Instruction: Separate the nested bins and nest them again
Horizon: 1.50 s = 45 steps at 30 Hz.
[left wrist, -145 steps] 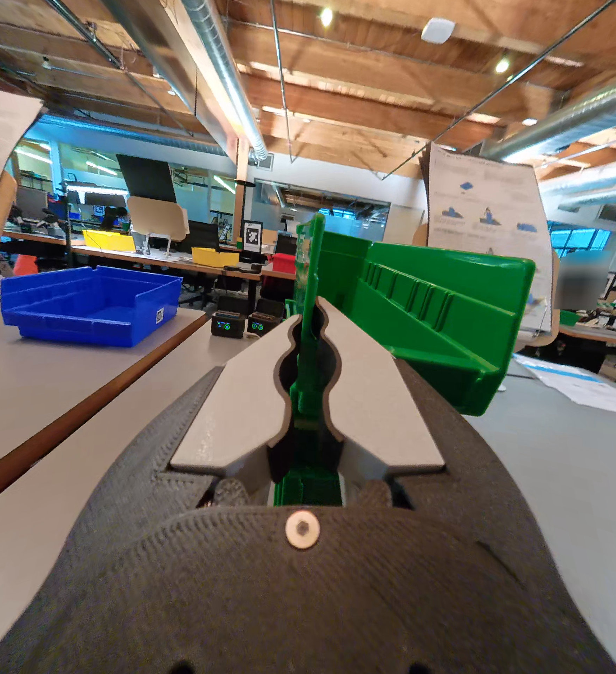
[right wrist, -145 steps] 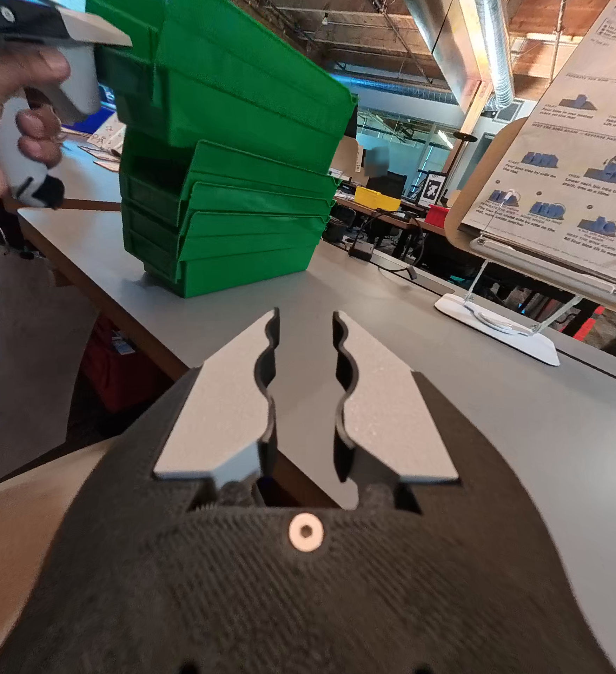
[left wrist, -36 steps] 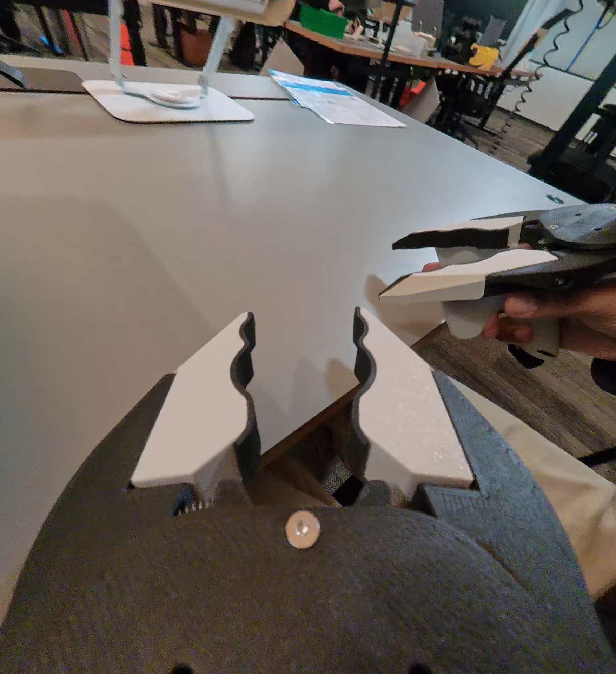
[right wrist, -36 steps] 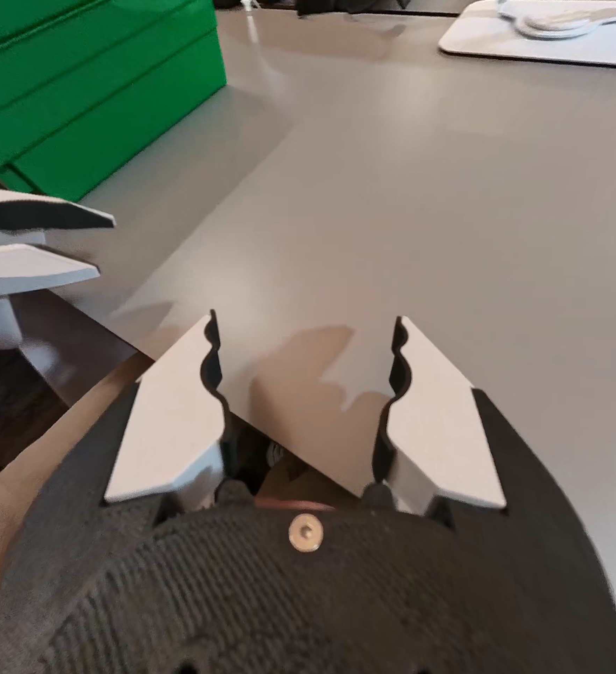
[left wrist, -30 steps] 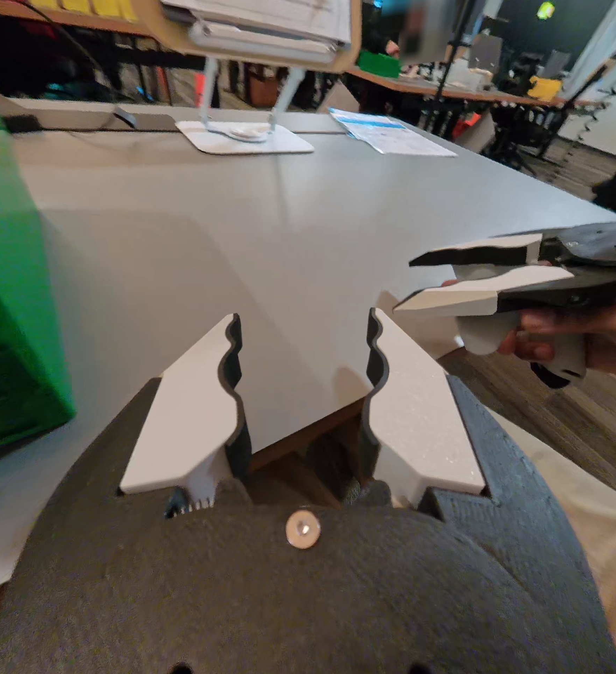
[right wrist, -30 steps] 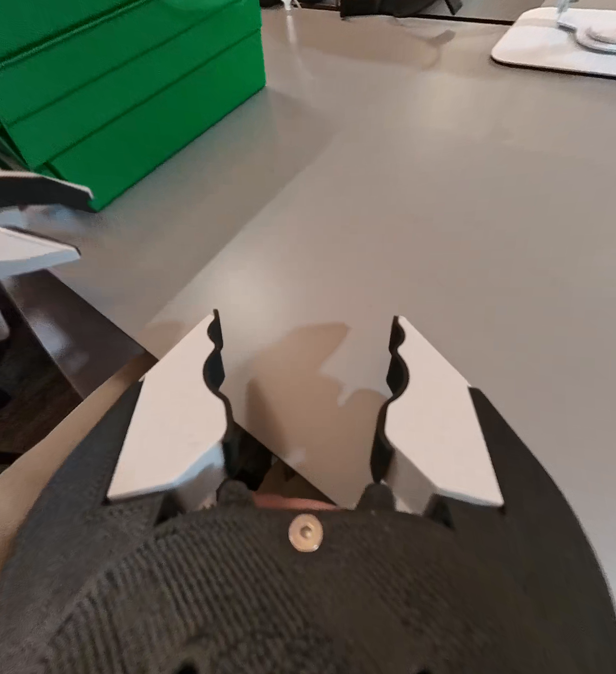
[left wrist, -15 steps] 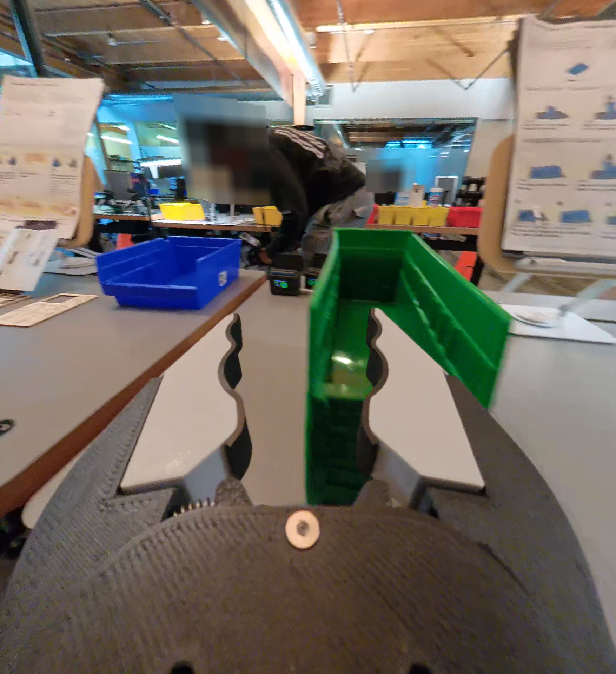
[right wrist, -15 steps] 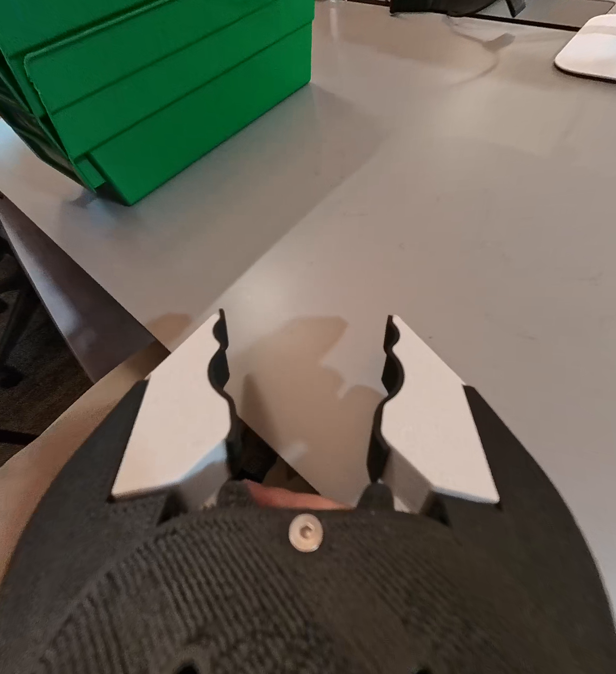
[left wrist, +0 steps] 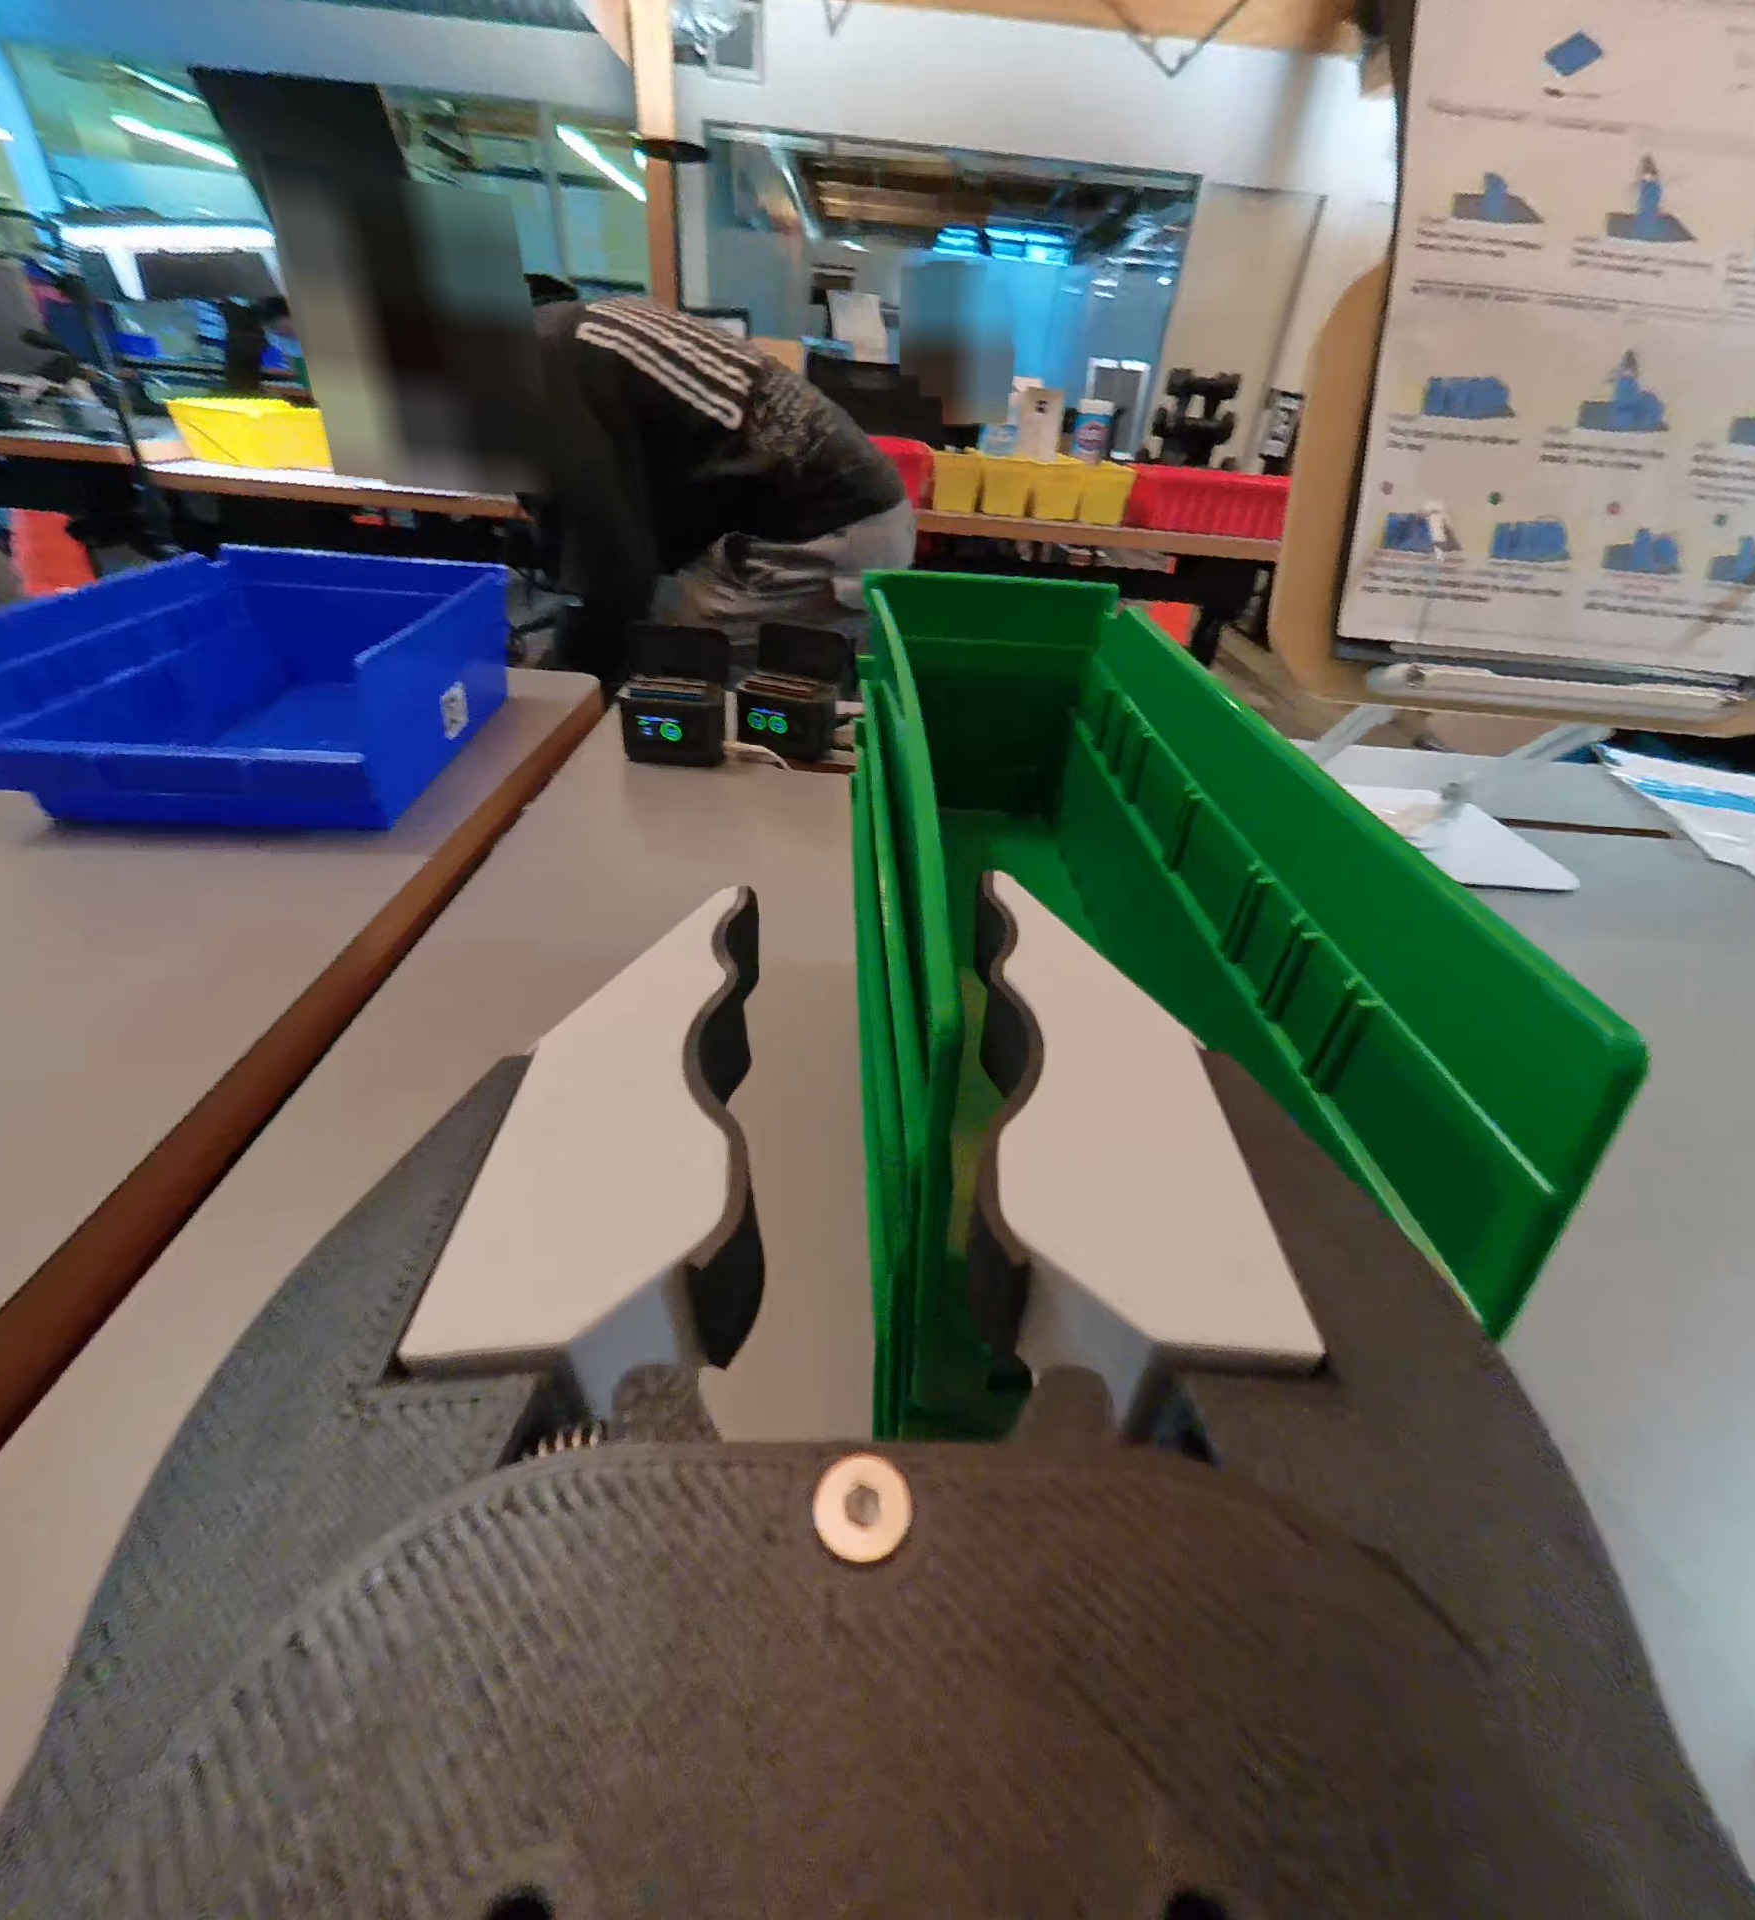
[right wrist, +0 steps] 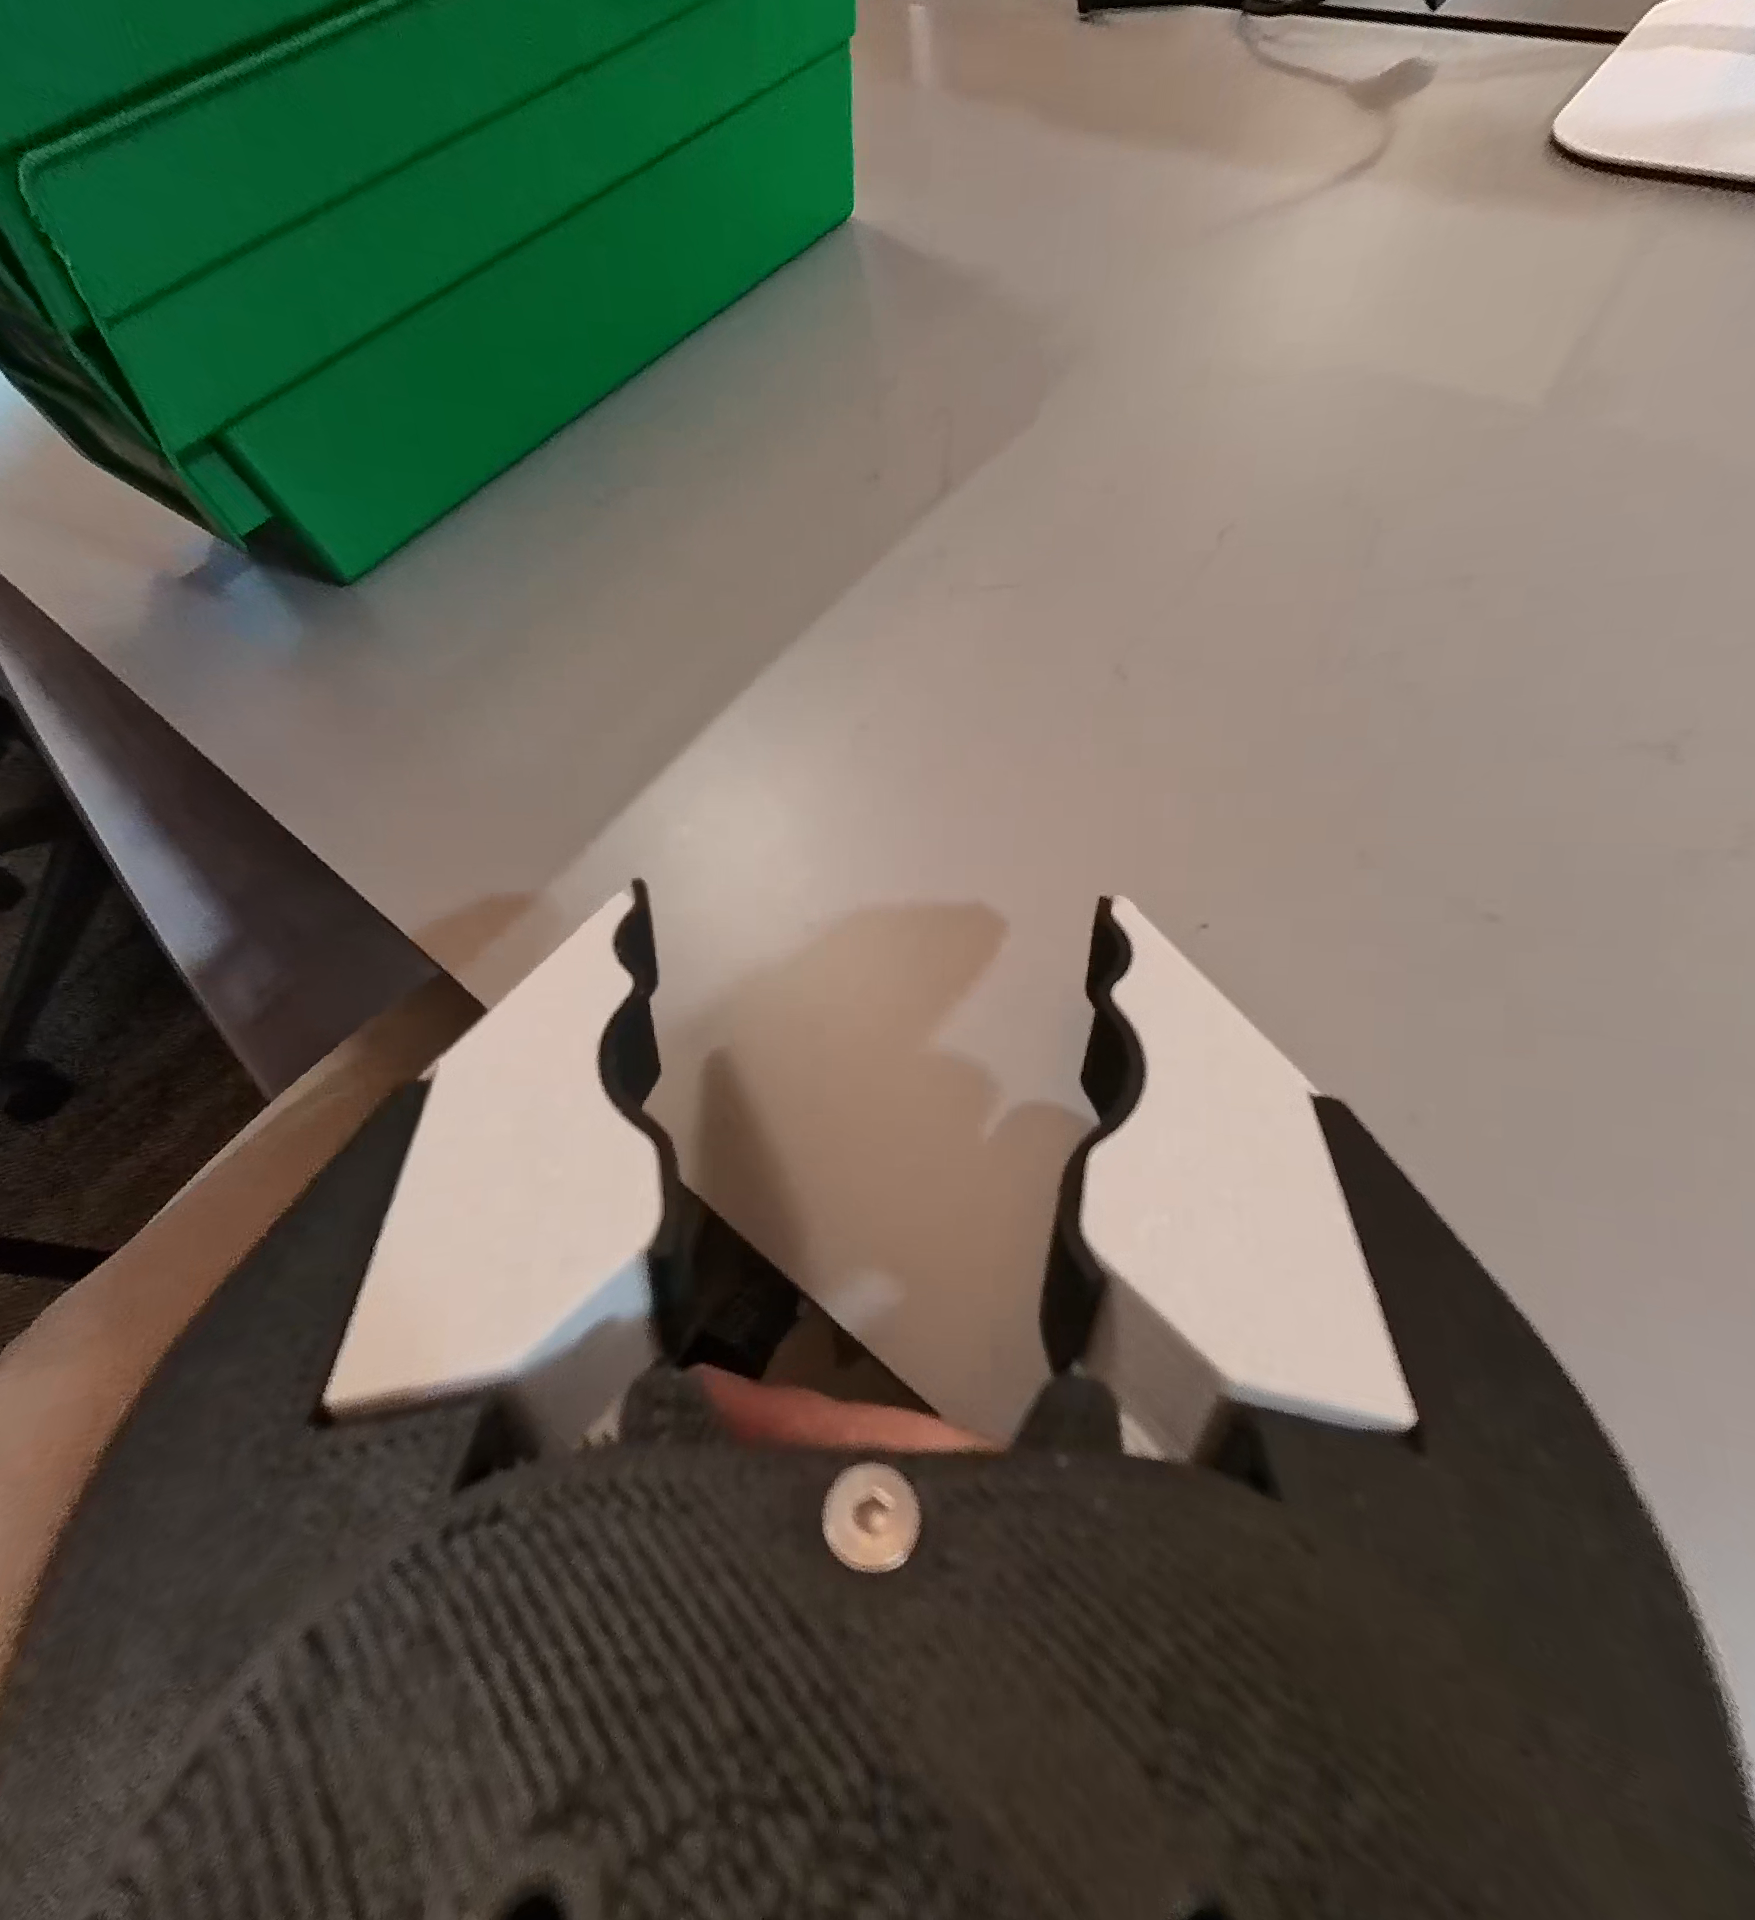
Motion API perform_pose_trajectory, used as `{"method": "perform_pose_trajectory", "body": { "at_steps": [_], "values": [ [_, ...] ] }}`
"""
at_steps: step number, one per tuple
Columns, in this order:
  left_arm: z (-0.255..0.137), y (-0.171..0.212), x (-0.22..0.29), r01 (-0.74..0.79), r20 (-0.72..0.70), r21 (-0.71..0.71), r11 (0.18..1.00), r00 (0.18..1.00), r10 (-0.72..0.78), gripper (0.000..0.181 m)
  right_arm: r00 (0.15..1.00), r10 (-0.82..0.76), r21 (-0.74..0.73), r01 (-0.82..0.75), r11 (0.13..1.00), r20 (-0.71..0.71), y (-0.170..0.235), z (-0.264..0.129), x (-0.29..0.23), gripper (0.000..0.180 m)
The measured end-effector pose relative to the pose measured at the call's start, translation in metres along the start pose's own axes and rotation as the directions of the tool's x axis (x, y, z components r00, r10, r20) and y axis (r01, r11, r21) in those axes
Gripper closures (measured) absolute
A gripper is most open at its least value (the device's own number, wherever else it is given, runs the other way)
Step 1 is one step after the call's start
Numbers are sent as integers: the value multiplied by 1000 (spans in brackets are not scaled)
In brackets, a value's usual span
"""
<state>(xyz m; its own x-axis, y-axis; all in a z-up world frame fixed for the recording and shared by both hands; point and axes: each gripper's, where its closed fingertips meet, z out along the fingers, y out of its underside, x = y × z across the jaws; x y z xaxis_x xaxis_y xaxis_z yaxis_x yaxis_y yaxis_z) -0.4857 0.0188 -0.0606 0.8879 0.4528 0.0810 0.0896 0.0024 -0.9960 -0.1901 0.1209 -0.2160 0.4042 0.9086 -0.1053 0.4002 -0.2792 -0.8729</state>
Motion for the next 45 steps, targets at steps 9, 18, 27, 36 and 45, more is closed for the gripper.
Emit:
{"method": "perform_pose_trajectory", "body": {
  "at_steps": [9, 18, 27, 36, 45],
  "values": [
    [-3, 15, 23, 48, -152, -99, 994, 986, -63, 135, 1000, 0, -5, 0, 1000, 17, 0, -1, -4, 97],
    [-4, 10, 18, 75, -100, -82, 994, 991, -83, 162, 1000, -8, -10, 8, 1000, 19, 1, -1, -6, 98],
    [-5, 6, 13, 27, -56, -54, 998, 998, -30, 181, 999, -25, -14, 26, 1000, 20, 3, -1, -9, 99],
    [-4, 5, 11, 33, -48, -50, 998, 998, -35, 181, 999, -33, -14, 33, 999, 10, 3, -3, -7, 100],
    [-2, 6, 15, 111, -100, -56, 992, 988, -116, 176, 999, -32, -15, 32, 999, -9, 5, -5, -2, 101]
  ]
}}
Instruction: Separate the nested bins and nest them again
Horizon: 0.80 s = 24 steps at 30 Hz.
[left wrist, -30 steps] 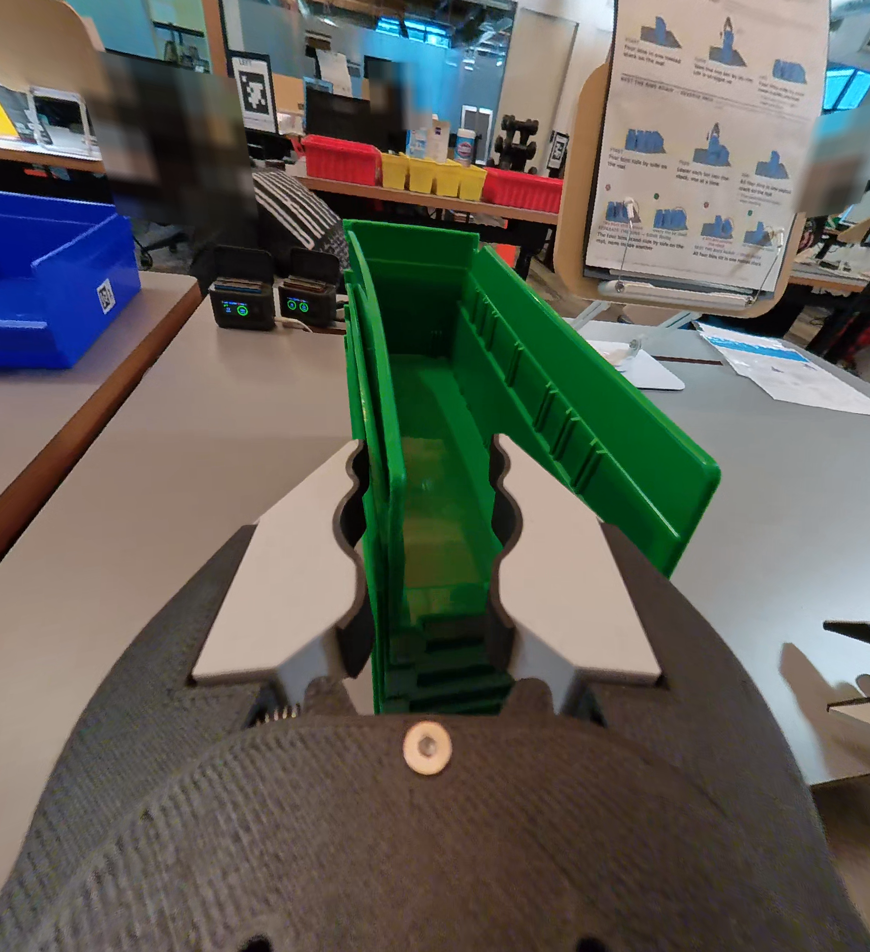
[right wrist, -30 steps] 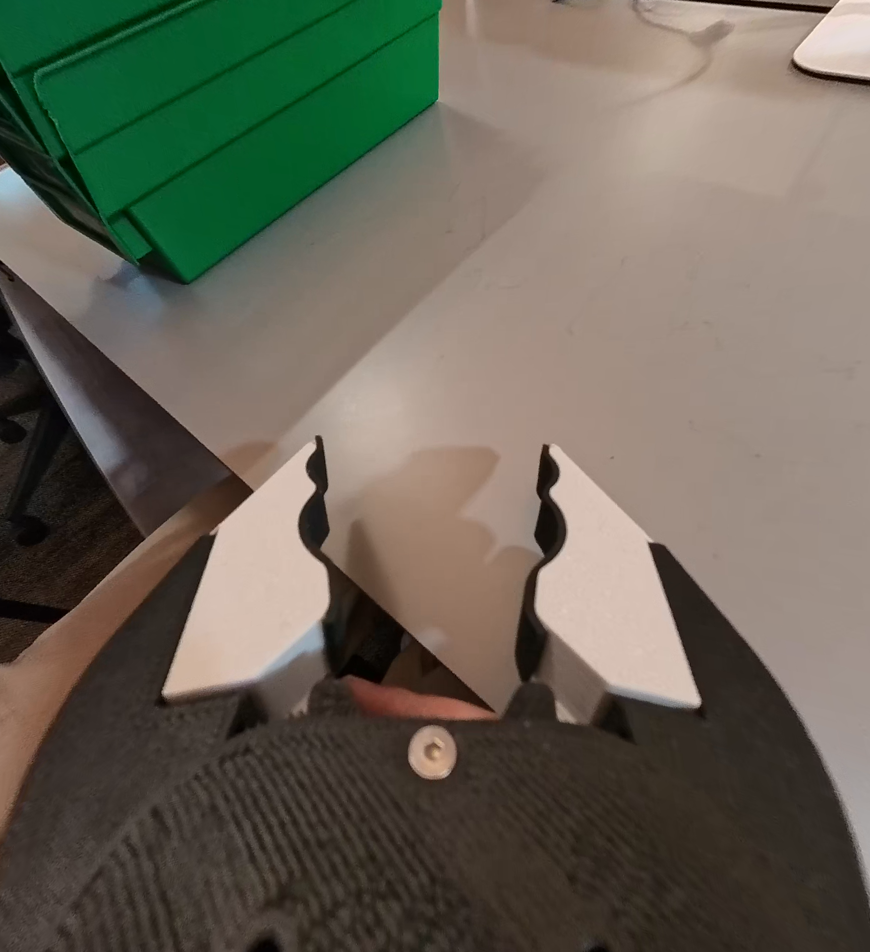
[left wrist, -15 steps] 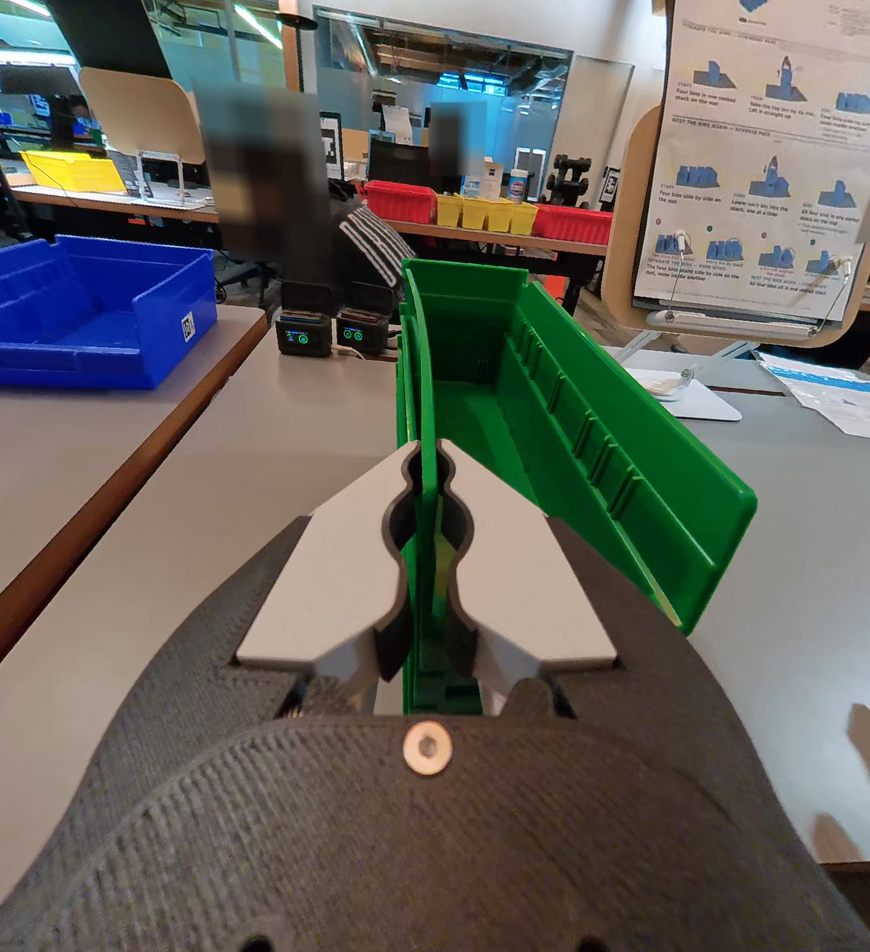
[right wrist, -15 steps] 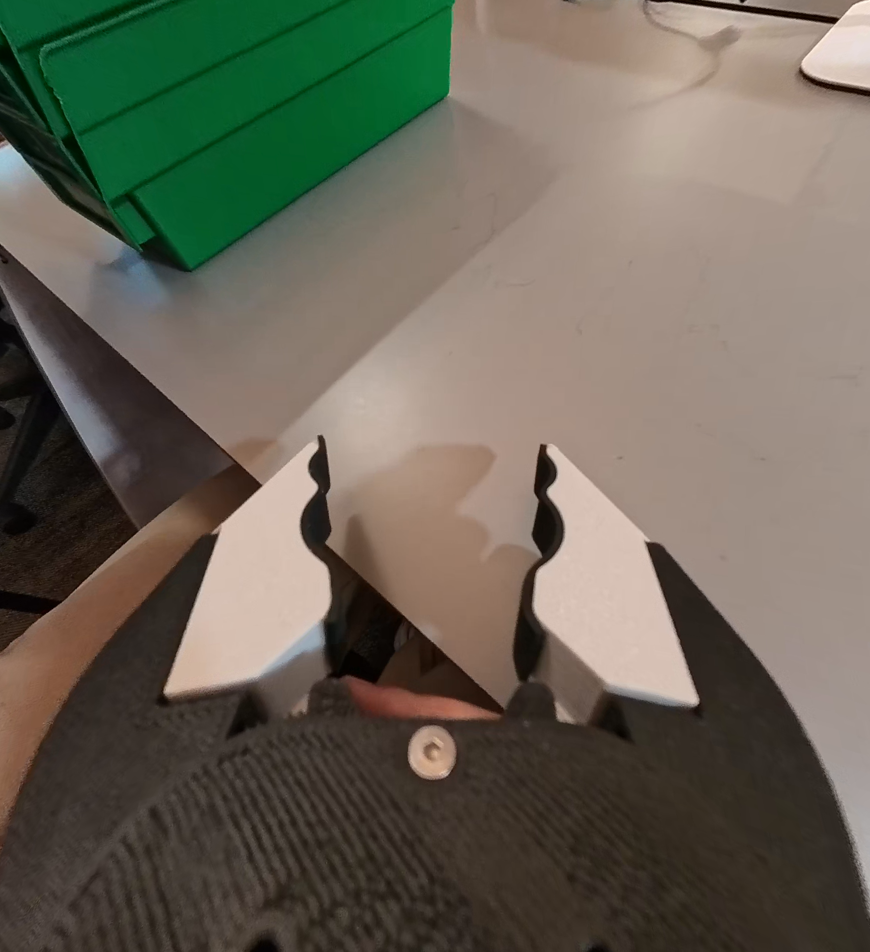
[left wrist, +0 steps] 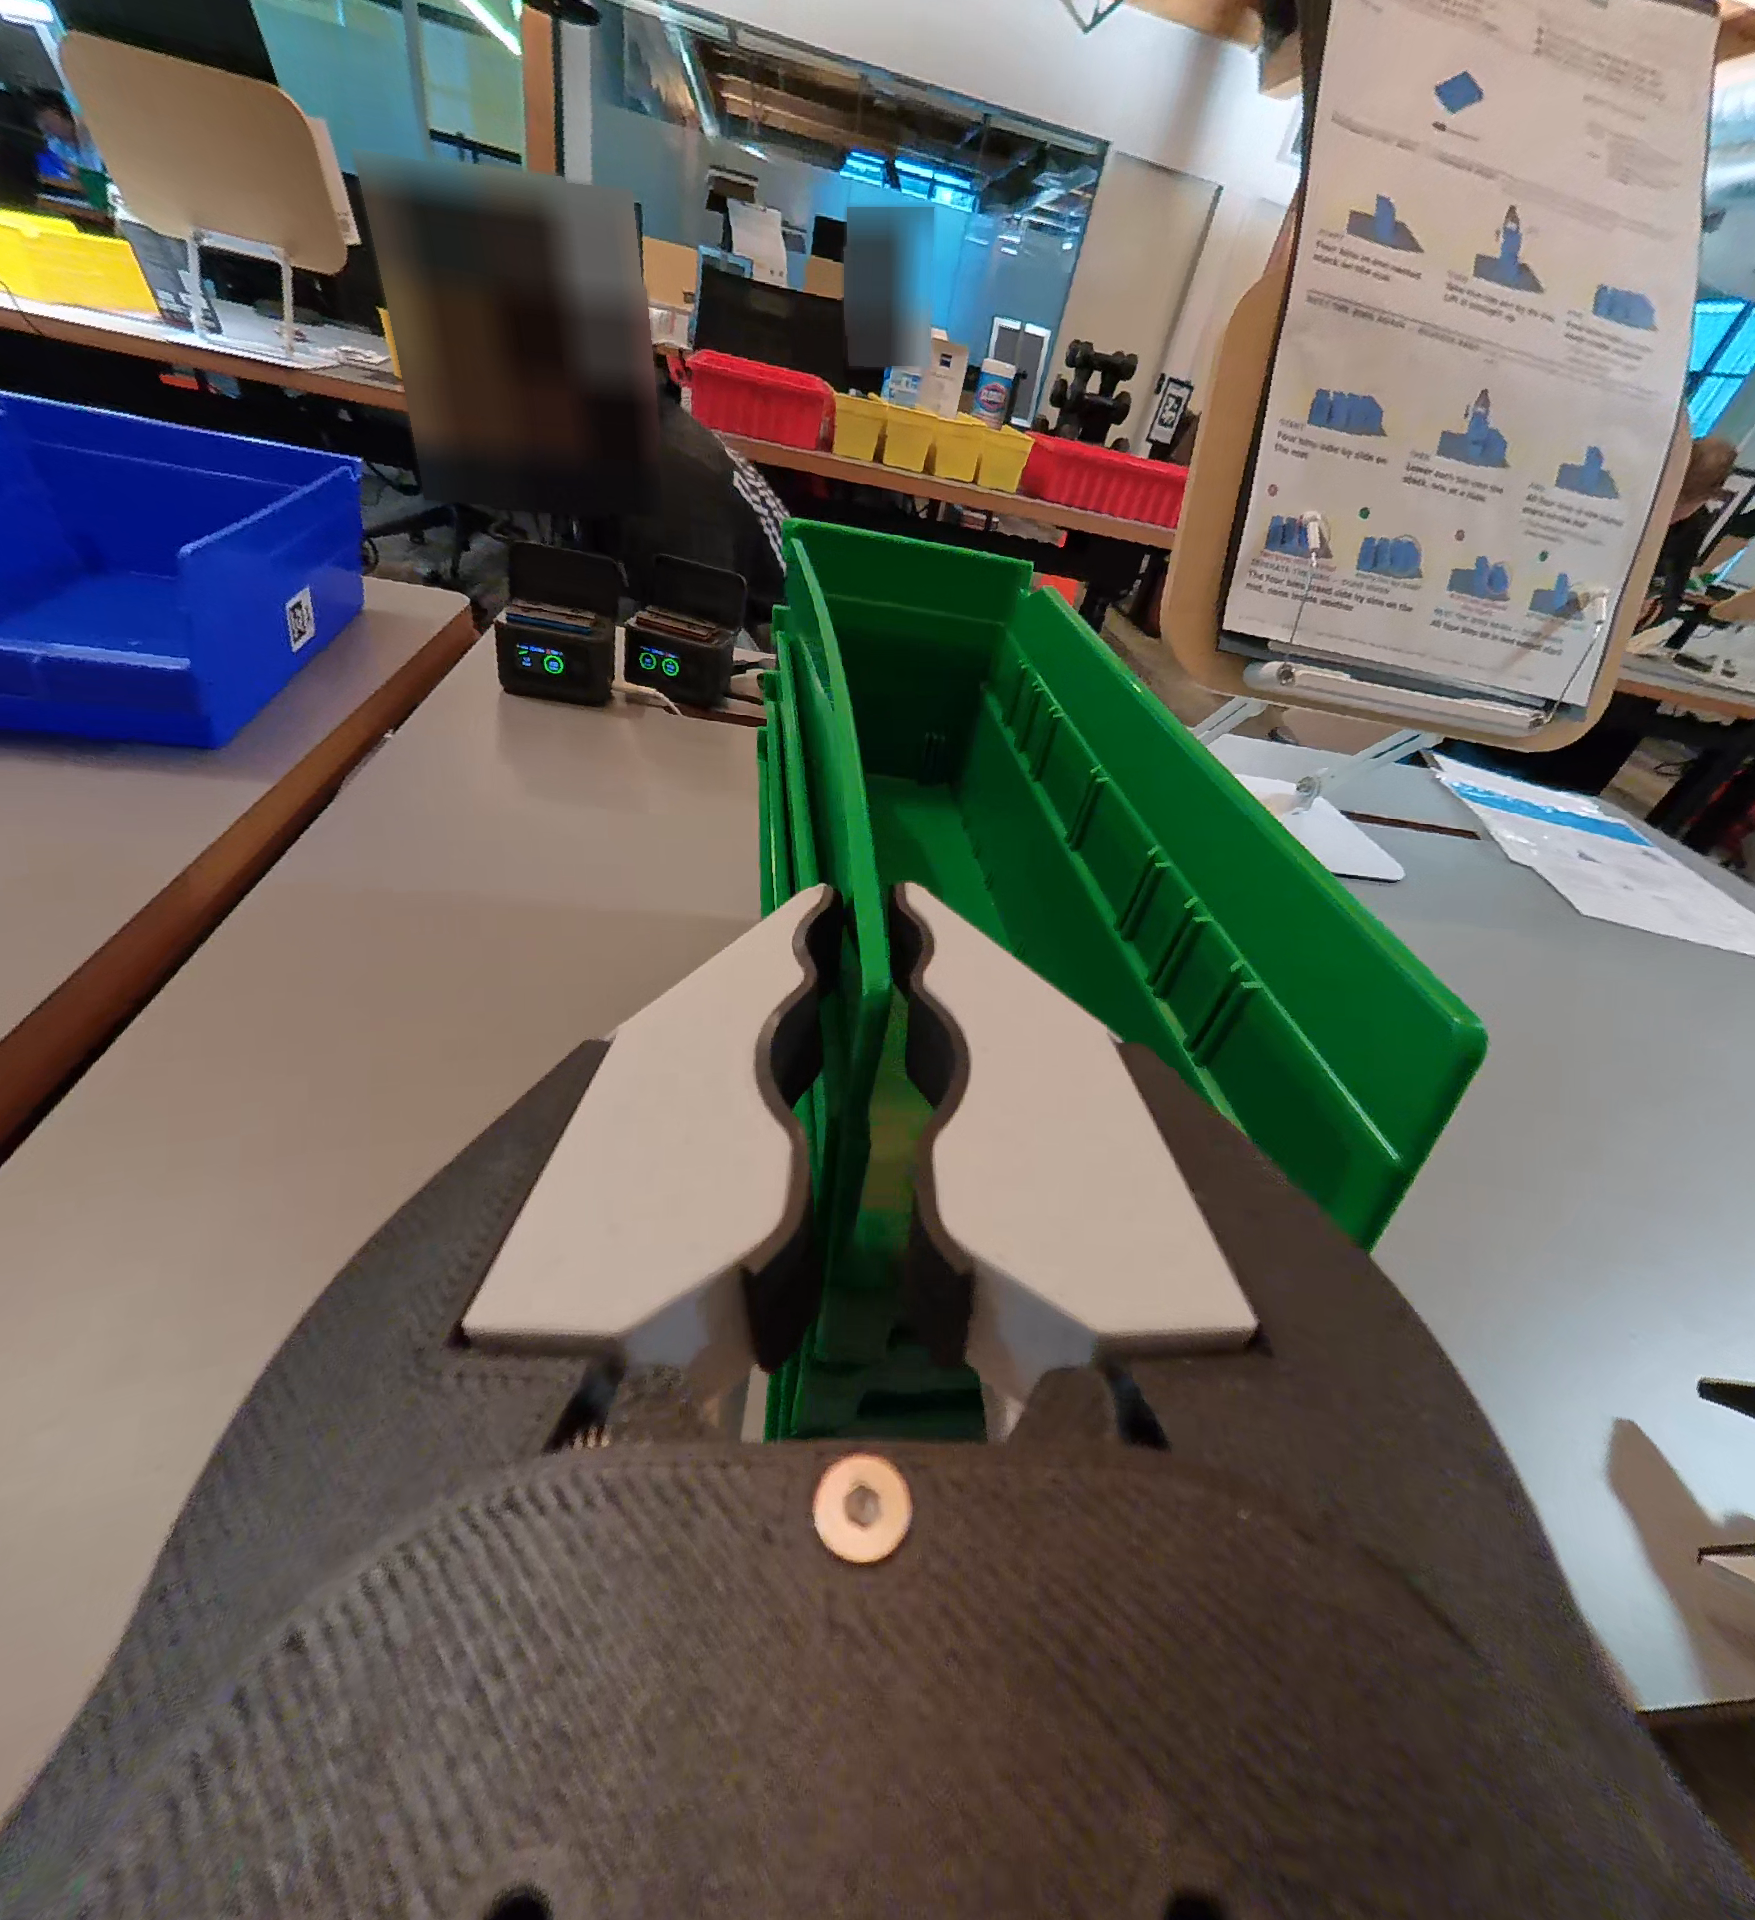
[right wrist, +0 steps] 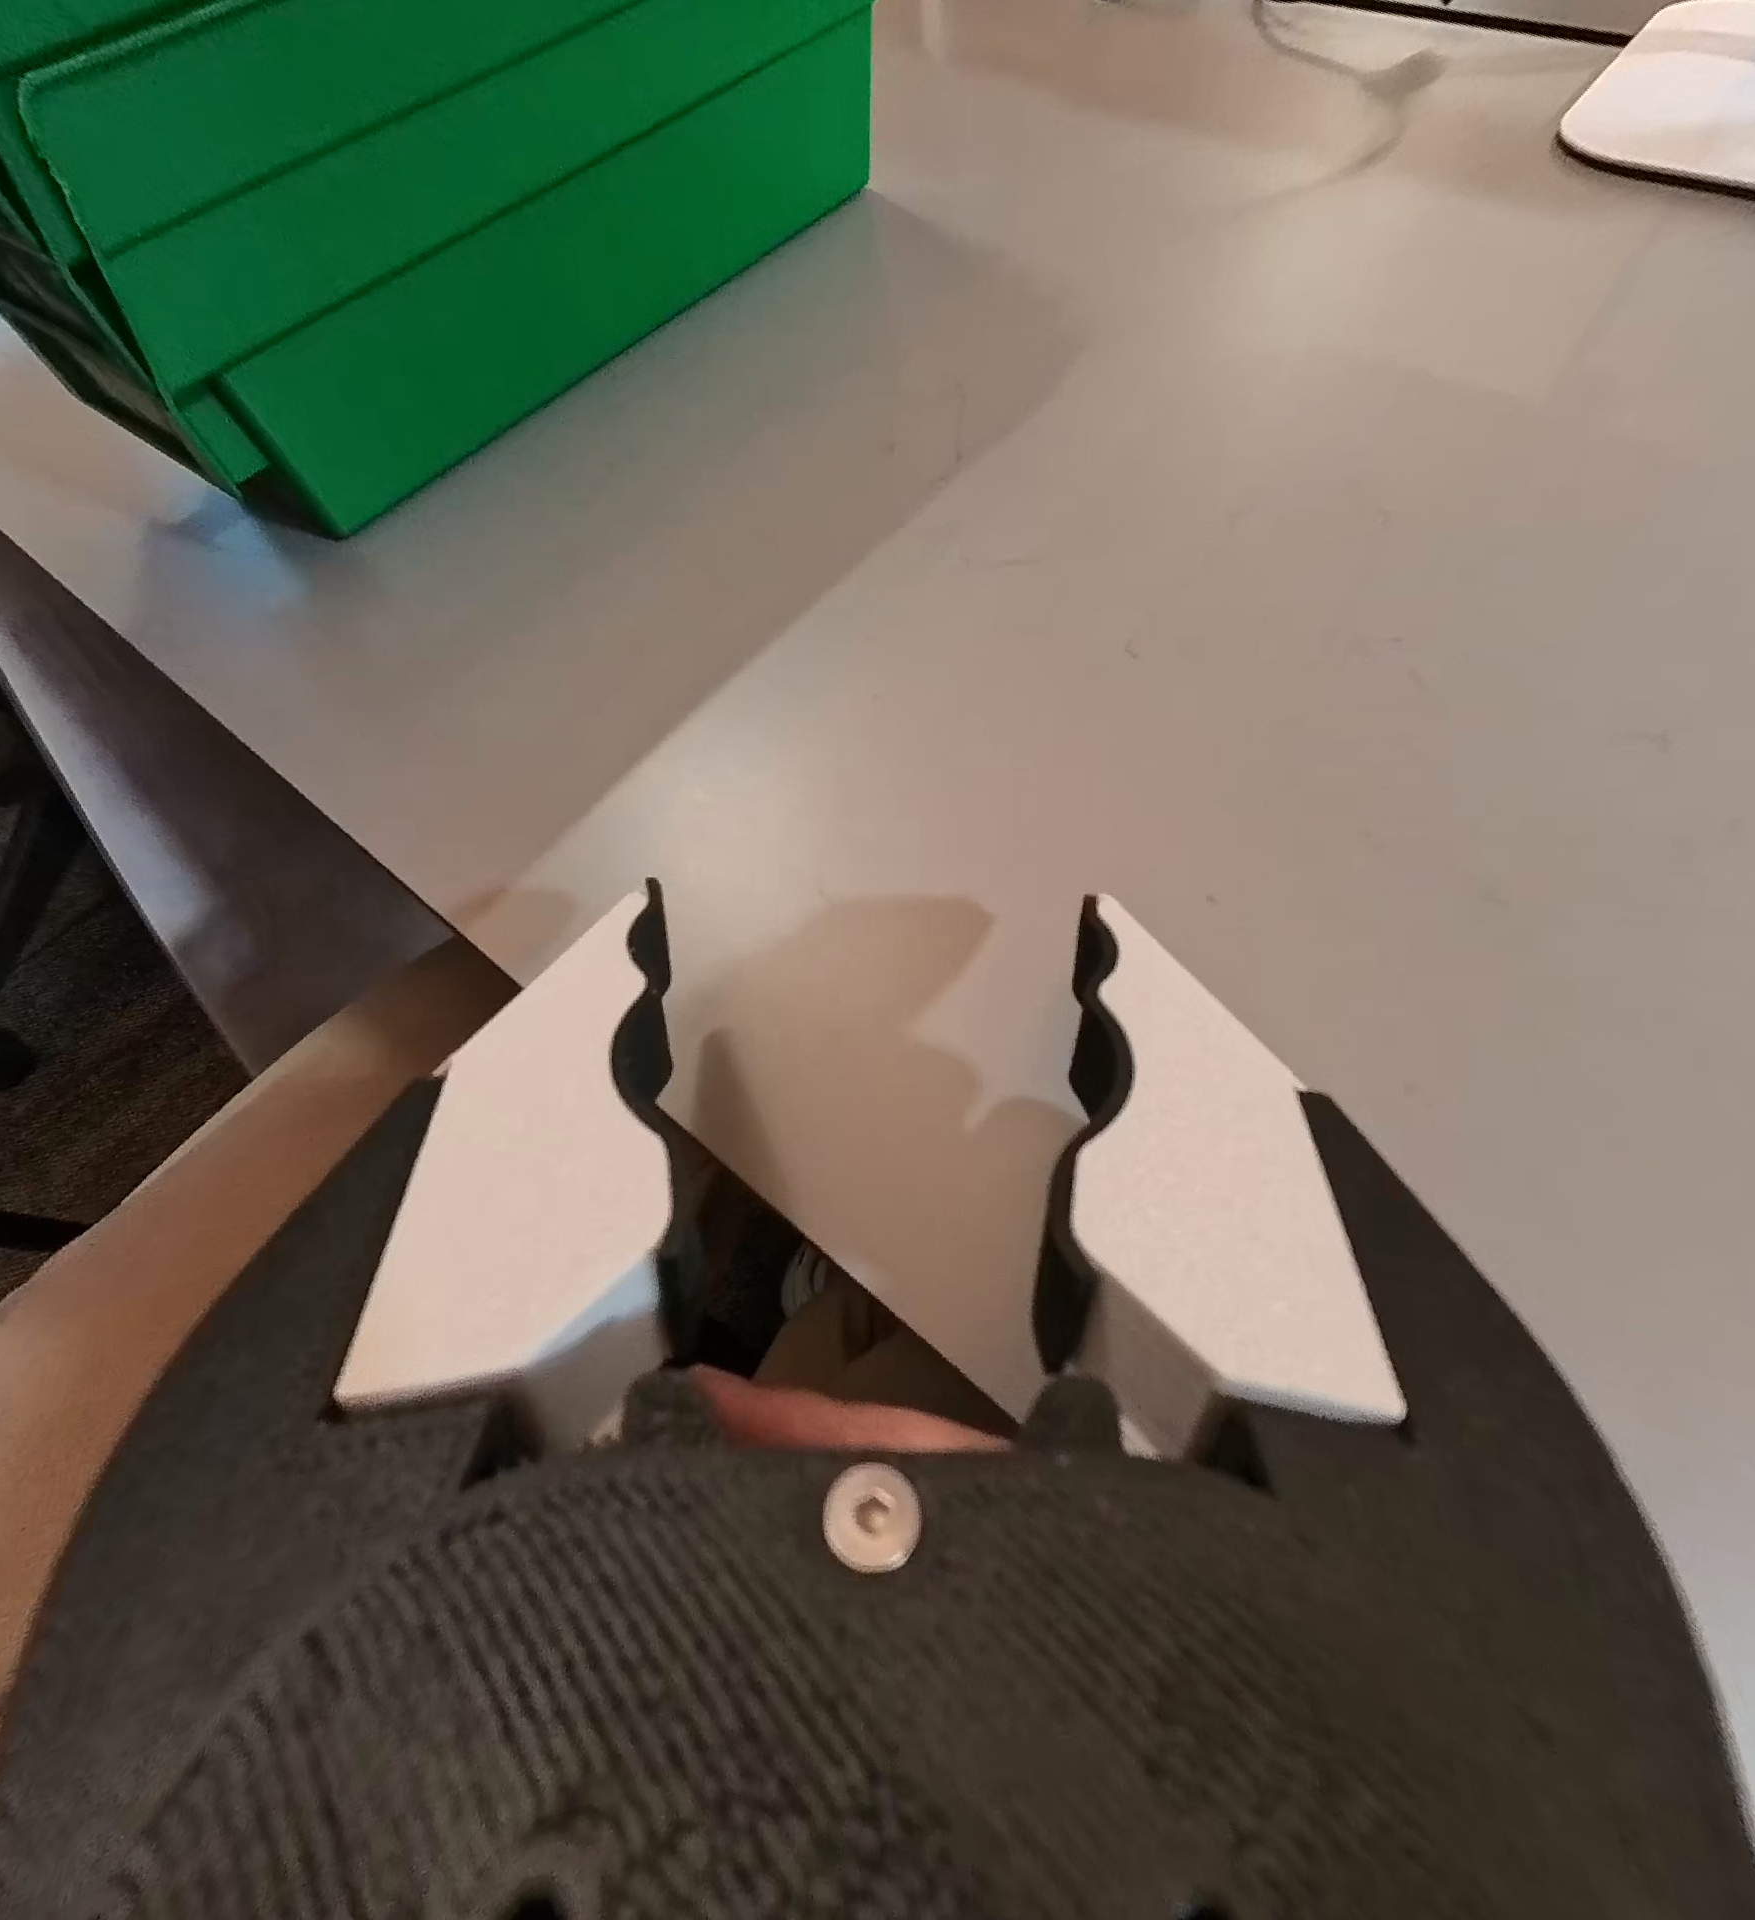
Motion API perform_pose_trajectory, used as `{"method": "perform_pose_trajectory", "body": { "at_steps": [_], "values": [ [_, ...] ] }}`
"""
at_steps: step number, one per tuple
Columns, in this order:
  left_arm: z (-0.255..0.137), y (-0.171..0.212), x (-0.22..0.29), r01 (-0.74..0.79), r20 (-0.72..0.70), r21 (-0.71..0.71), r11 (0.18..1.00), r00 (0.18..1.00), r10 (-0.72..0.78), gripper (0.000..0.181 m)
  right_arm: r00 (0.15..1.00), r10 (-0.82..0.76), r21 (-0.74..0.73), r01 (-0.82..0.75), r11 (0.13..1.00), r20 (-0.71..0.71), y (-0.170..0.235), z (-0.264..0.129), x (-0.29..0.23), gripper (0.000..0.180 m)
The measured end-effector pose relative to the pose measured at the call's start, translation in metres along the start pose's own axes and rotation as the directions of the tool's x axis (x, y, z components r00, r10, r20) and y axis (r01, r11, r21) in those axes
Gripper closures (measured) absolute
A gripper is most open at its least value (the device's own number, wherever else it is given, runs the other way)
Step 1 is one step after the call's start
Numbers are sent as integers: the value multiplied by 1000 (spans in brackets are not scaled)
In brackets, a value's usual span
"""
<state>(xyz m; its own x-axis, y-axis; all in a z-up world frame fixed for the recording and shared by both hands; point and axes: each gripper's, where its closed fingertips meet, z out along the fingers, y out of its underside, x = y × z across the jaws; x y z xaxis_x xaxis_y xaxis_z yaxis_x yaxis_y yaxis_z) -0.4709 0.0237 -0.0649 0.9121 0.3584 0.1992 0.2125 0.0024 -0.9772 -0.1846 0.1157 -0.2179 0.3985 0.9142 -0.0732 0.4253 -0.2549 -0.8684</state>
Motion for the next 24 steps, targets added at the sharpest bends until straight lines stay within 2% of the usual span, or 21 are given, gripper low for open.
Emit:
{"method": "perform_pose_trajectory", "body": {
  "at_steps": [7, 15, 24],
  "values": [
    [0, -2, -4, -28, 49, -3, 1000, 998, 28, 181, 1000, -1, 0, 1, 1000, -8, 2, -2, 2, 102],
    [-2, -10, -7, 23, 64, 78, 997, 998, -28, 181, 1000, 2, -1, -2, 1000, -11, 3, -4, 3, 102],
    [-28, -65, 4, 50, 23, 241, 969, 998, -57, 181, 1000, 0, 2, 0, 1000, -14, 3, -4, 3, 103]
  ]
}}
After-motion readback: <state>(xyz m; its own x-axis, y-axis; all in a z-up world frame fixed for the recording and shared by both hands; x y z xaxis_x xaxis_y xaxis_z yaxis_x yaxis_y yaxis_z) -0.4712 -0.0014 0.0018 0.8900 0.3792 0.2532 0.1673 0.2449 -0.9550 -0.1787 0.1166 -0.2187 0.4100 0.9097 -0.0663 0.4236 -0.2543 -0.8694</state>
